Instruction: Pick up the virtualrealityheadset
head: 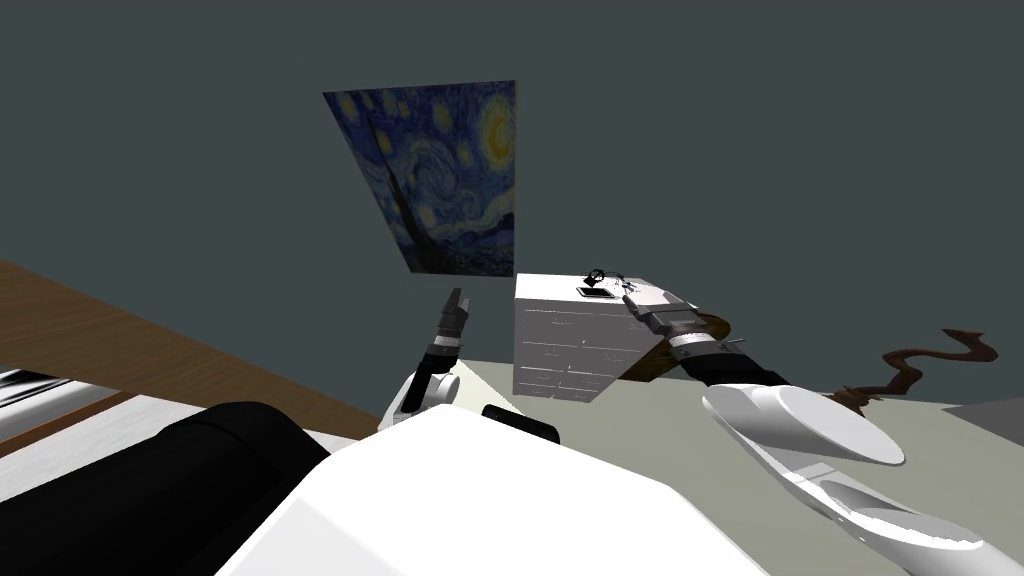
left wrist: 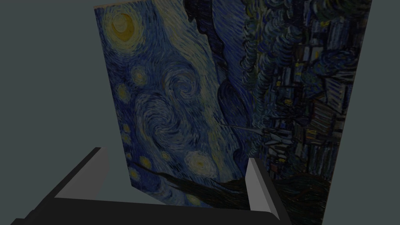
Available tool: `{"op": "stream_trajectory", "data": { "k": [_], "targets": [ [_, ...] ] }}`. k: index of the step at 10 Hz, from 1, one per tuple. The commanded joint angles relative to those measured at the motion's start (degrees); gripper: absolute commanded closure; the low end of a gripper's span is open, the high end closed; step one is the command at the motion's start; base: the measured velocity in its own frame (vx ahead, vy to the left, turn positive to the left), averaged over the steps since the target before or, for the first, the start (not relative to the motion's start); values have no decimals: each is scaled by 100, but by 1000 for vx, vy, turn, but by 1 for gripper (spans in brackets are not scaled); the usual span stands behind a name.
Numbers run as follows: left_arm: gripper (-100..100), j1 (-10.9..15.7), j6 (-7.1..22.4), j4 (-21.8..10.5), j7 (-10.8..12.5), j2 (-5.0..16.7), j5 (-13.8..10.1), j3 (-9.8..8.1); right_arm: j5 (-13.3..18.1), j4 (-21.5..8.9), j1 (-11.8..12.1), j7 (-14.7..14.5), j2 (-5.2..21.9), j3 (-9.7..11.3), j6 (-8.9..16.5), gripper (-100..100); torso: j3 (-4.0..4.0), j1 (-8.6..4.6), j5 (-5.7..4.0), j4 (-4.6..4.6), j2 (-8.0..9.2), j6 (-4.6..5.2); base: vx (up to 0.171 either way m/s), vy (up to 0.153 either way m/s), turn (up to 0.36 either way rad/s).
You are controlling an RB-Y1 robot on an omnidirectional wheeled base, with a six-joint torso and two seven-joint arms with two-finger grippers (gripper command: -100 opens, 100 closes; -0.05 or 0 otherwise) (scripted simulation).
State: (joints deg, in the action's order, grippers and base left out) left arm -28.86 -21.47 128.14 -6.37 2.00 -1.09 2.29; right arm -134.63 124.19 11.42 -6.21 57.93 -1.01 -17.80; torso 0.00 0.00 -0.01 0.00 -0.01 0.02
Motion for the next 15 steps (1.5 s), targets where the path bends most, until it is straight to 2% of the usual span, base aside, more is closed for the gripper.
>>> {"op": "stream_trajectory", "data": {
  "k": [1, 5, 6, 10, 11, 15],
  "targets": [
    [0, 0, 0, 0, 0, 0, 0, 0, -286, -94, -94, -22, 286, -15, -5, -100, 0, 0, 0, 0, 0, 0, 1, 13, 29],
    [0, 0, 0, 0, 0, 0, 0, 0, -974, -94, -94, -22, 297, -15, -5, -100, 0, 2, 0, 0, 0, 0, 0, 7, 3],
    [0, 0, 0, 0, 0, 0, 0, 0, -1147, -194, -185, -47, 583, -27, -19, -100, 0, 0, 0, 0, 0, 0, 3, 13, 24],
    [0, 0, 0, 0, 0, 0, 0, 0, -1849, -194, -185, -47, 586, -27, -19, -100, 0, 2, 0, 0, 0, 0, 2, 7, 4],
    [0, 0, 0, 0, 0, 0, 0, 0, -2017, -303, -271, -74, 860, -40, -40, -100, 0, 0, 0, 0, 0, 0, 3, 15, 31],
    [0, 0, 0, 0, 0, 0, 0, 0, -2713, -303, -271, -74, 860, -40, -40, -100, 0, 1, 0, 0, -1, 0, 3, 6, 2]
  ]
}}
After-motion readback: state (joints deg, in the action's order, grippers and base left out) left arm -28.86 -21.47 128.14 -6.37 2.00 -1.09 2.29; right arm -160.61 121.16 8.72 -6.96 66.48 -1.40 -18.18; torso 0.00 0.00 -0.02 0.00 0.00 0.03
